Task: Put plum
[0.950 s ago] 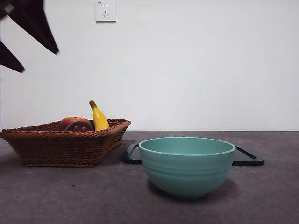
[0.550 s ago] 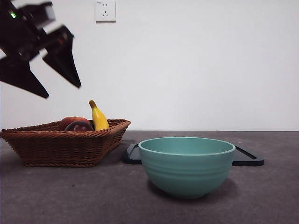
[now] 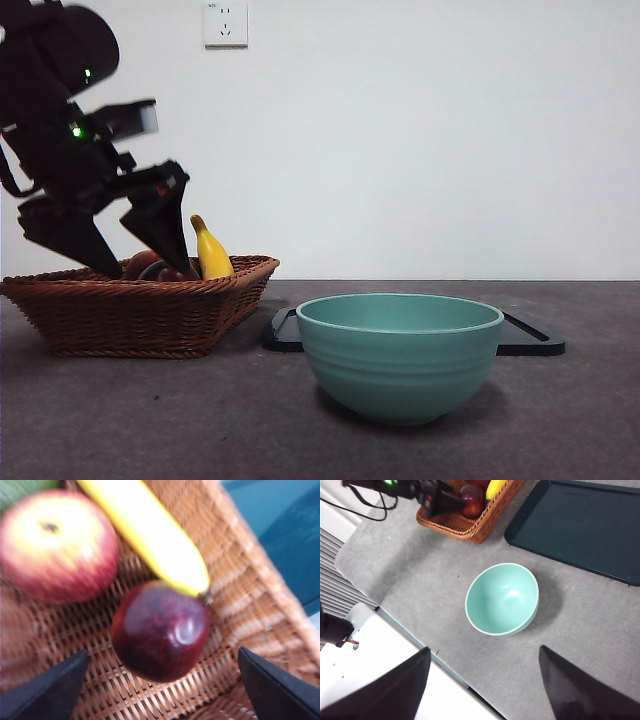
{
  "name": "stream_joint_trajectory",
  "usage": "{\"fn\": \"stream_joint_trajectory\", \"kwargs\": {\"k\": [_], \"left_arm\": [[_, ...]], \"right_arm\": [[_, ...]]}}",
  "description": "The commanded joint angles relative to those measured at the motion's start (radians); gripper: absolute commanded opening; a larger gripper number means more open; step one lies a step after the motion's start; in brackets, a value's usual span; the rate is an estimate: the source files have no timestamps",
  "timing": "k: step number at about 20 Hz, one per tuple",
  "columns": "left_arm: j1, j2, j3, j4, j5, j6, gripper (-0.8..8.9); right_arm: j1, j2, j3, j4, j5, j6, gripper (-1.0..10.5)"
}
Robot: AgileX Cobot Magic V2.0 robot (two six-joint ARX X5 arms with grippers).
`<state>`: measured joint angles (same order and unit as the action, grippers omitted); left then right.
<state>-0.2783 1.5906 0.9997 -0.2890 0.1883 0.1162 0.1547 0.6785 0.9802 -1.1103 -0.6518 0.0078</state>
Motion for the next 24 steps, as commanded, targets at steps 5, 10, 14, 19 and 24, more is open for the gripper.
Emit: {"fn": "stream_joint_trajectory", "kwargs": {"k": [5, 10, 14, 19, 24], "left_arm": [[-0.017, 0.072, 0.023, 0.072, -0.001, 0.023, 4.65], [-0.019, 0.096, 0.023, 0.089, -0.001, 0.023, 4.64], [-0.019, 0.113, 0.023, 0.098, -0.001, 0.022, 4.60], [-0.021, 0.117, 0.023, 0.101, -0.001, 0.021, 3.00], [-0.021, 0.104, 0.023, 0.085, -0.001, 0.001, 2.71]], "right_arm": [[0.002, 0.006, 0.017, 0.010, -0.002, 0.012, 3.4], [0.002, 0.006, 0.017, 0.010, -0.002, 0.016, 3.4], [0.002, 0.006, 0.017, 0.010, -0.002, 0.018, 3.4], [0.002, 0.006, 0.017, 0.010, -0.002, 0.018, 3.4], [0.002, 0.006, 0.017, 0.010, -0.002, 0.018, 3.4]]}}
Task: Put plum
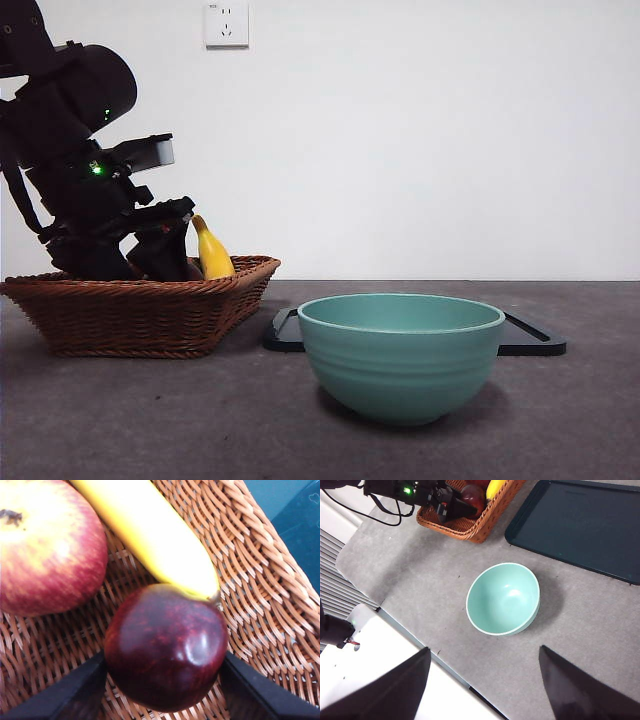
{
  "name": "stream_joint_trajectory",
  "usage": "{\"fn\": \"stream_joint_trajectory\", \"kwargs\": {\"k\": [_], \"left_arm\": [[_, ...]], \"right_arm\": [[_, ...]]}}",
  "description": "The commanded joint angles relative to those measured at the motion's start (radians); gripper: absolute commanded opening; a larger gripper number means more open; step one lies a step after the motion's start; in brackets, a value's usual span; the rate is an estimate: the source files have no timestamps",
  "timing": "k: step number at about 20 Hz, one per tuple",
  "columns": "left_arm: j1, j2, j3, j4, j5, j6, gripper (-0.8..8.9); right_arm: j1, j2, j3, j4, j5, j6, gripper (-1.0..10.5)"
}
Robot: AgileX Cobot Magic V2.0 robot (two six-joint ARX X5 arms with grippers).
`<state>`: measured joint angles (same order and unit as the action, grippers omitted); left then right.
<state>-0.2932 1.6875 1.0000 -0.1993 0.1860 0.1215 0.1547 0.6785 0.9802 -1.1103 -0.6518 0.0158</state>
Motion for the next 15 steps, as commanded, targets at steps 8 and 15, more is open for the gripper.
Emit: {"fn": "stream_joint_trajectory", "kwargs": {"k": [8, 15], "left_arm": [[-0.012, -0.211, 0.022, -0.093, 0.003, -0.023, 2.71], [-0.139, -0.452, 0.022, -0.253, 0.121, -0.037, 2.71]], "right_arm": [[0.002, 0.006, 0.017, 0.010, -0.002, 0.010, 3.4], [0.002, 0.006, 0.017, 0.011, -0.002, 0.002, 3.4]]}}
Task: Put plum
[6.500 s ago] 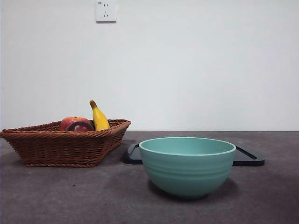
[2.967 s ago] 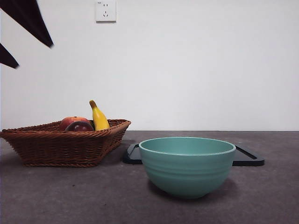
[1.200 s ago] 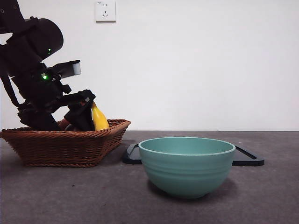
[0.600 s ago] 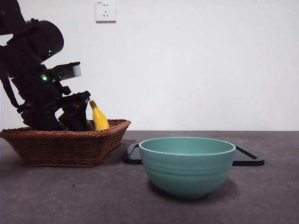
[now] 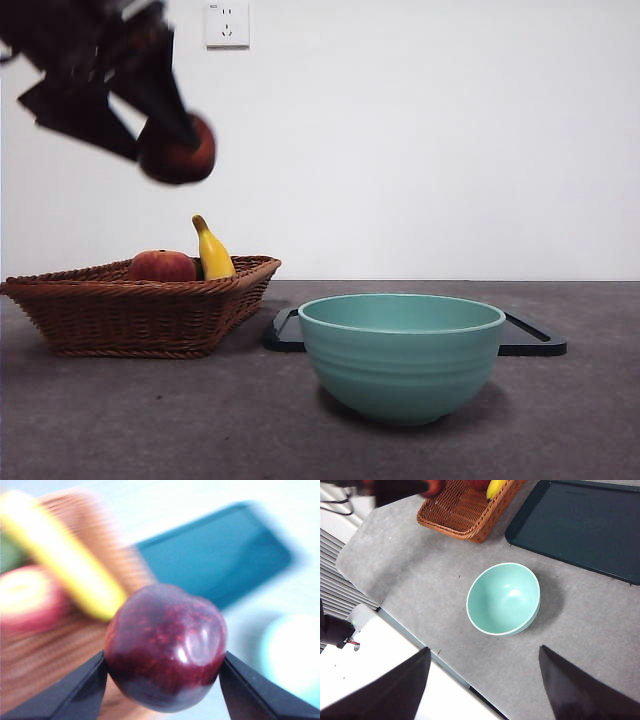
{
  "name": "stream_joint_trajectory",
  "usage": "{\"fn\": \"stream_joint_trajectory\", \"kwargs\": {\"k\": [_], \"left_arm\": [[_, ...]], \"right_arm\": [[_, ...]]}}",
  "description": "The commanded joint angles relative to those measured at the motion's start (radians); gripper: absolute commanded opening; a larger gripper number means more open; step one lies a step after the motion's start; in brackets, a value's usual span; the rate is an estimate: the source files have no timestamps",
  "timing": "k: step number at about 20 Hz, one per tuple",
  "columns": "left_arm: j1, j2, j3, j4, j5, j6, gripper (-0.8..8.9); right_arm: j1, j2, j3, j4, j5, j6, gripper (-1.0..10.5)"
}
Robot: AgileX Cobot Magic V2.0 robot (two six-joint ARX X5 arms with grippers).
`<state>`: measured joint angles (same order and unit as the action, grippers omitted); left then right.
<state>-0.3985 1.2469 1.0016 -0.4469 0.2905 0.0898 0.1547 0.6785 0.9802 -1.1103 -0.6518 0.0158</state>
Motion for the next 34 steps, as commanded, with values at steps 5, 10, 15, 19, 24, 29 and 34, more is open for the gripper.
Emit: {"fn": "stream_joint_trajectory", "kwargs": {"k": [5, 10, 15, 19, 24, 29, 34], "left_arm": [[-0.208, -0.020, 0.021, 0.003, 0.022, -0.005, 2.71], [-0.344, 0.070, 0.021, 0.069, 0.022, -0.004, 2.71], [-0.421, 0.227, 0.021, 0.164, 0.021, -0.004, 2.71], [-0.454, 0.349, 0.021, 0.240, 0.020, 0.003, 2.71], [-0.464, 0.444, 0.021, 0.281, -0.008, 0.028, 2.71], [-0.467, 0.476, 0.021, 0.283, -0.011, 0.056, 2.72], [-0.474, 0.477, 0.021, 0.282, -0.011, 0.056, 3.28]], "right_arm": [[0.002, 0.006, 0.017, 0.010, -0.002, 0.002, 3.4], [0.002, 0.006, 0.017, 0.010, -0.002, 0.002, 3.4], [0.002, 0.006, 0.017, 0.010, -0.002, 0.002, 3.4], [0.002, 0.006, 0.017, 0.010, -0.002, 0.002, 3.4], [0.002, 0.006, 0.016, 0.010, -0.002, 0.002, 3.4], [0.002, 0.006, 0.016, 0.010, 0.006, 0.000, 3.4], [0.002, 0.006, 0.016, 0.010, 0.005, -0.002, 3.4]]}}
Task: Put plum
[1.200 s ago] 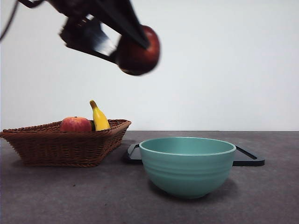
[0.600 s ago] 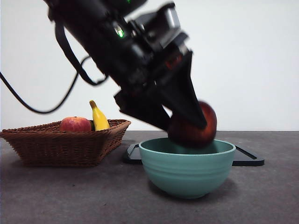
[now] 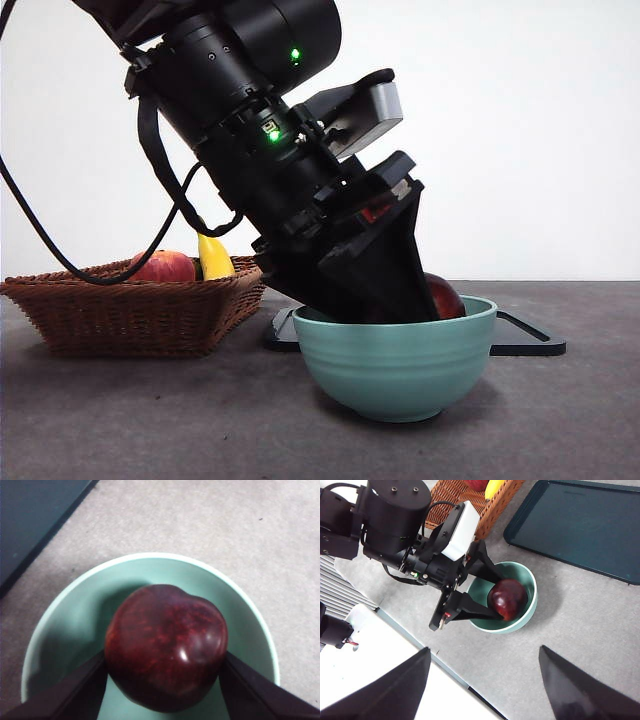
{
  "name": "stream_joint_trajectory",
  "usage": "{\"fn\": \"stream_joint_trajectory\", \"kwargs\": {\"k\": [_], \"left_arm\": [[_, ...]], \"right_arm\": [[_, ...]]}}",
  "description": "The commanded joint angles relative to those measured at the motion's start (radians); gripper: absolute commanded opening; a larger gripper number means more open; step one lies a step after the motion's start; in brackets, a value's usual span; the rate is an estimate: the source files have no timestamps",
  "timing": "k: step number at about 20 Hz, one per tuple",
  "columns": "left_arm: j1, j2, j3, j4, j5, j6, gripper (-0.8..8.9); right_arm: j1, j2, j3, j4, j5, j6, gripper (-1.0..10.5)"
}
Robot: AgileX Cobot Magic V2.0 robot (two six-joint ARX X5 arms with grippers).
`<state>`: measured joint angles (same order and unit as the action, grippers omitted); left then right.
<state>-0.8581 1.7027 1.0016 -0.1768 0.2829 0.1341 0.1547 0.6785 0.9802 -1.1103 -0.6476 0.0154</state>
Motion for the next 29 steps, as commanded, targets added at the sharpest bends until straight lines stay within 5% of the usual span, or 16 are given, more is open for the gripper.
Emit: {"fn": "stream_joint_trajectory", "kwargs": {"k": [1, 16, 29], "left_arm": [[-0.018, 0.021, 0.021, 0.012, -0.003, 0.012, 3.63], [-0.023, -0.049, 0.055, 0.010, -0.003, -0.019, 3.79], [0.151, -0.544, 0.105, -0.251, -0.003, -0.042, 3.78]], "right_arm": [[0.002, 0.006, 0.016, 0.010, 0.001, -0.001, 3.4], [0.002, 0.006, 0.016, 0.008, 0.001, -0.001, 3.4], [0.002, 0.006, 0.016, 0.023, 0.018, -0.005, 3.4]]}}
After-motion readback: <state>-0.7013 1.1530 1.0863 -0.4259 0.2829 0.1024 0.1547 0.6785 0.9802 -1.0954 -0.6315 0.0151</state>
